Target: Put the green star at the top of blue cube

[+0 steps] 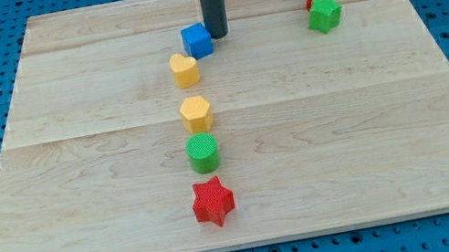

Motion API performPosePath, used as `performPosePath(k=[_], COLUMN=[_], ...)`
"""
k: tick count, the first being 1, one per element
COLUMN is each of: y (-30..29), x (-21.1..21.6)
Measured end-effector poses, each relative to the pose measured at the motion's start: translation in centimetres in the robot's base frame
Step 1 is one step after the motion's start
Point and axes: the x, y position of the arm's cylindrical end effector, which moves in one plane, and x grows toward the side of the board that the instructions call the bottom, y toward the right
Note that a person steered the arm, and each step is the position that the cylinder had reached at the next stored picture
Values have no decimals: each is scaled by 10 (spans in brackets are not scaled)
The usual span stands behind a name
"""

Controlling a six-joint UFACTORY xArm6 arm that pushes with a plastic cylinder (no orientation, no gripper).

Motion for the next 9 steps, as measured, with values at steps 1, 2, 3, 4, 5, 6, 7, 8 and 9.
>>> performPosePath(k=[1, 2, 3, 4, 5, 6, 7, 8, 9], y=[73, 109, 177, 190, 144, 59, 51, 94, 83], x=[13, 46, 43, 26, 3, -21, -43, -33, -64])
